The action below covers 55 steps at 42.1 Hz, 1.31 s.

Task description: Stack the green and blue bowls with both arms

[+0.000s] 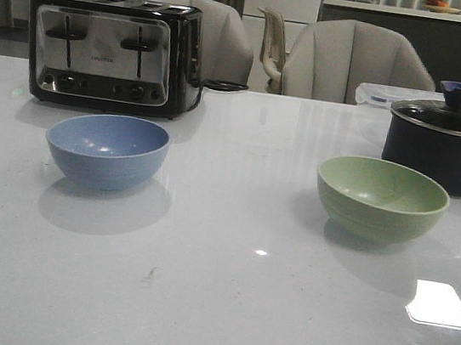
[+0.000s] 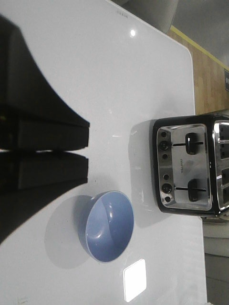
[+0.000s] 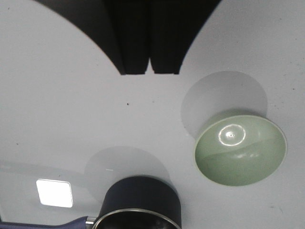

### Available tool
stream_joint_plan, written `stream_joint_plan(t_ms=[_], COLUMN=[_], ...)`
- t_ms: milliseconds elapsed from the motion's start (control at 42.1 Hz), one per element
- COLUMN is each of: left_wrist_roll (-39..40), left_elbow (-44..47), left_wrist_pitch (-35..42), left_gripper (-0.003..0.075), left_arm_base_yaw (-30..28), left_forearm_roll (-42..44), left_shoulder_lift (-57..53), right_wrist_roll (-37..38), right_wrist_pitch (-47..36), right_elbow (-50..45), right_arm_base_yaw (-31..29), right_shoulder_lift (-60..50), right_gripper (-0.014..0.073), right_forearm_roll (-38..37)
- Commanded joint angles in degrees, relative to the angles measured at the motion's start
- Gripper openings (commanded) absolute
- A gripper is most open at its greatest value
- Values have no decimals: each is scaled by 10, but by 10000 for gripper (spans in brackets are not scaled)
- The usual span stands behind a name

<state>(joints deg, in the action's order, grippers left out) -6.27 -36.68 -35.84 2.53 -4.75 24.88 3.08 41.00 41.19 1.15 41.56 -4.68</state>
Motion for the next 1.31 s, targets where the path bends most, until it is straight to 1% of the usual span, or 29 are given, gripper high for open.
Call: stream_joint_plan(t_ms=[0, 24, 47, 119, 166, 214, 261, 854, 1116, 1282], left_wrist_roll=[2, 2, 2, 2, 2, 2, 2, 2, 2, 2], left_elbow=[-14, -14, -14, -14, -14, -14, -14, -14, -13, -13], left_wrist_pitch=[47, 47, 50, 51, 51, 51, 51, 53, 54, 54], left_gripper=[270, 318, 386, 536, 599, 623, 623, 617, 617, 617], left_arm_base_yaw=[0, 0, 0, 0, 0, 0, 0, 0, 0, 0], left_forearm_roll=[-8, -8, -8, -8, -8, -8, -8, -8, -8, -8], left_shoulder_lift=[10, 10, 10, 10, 10, 10, 10, 10, 10, 10], right_wrist_roll=[1, 1, 1, 1, 1, 1, 1, 1, 0, -27], right_wrist_pitch=[-41, -41, -42, -43, -43, -44, -44, -53, -78, -79], right_elbow=[14, 14, 14, 14, 14, 14, 14, 14, 15, 30], right_arm_base_yaw=[-2, -2, -2, -2, -2, -2, -2, -2, -1, 19], right_shoulder_lift=[11, 13, 15, 18, 19, 24, 26, 96, 124, 171], right_gripper=[204, 251, 318, 475, 552, 591, 604, 598, 598, 598], right_forearm_roll=[-8, -8, -8, -8, -8, -8, -8, 7, 41, 72])
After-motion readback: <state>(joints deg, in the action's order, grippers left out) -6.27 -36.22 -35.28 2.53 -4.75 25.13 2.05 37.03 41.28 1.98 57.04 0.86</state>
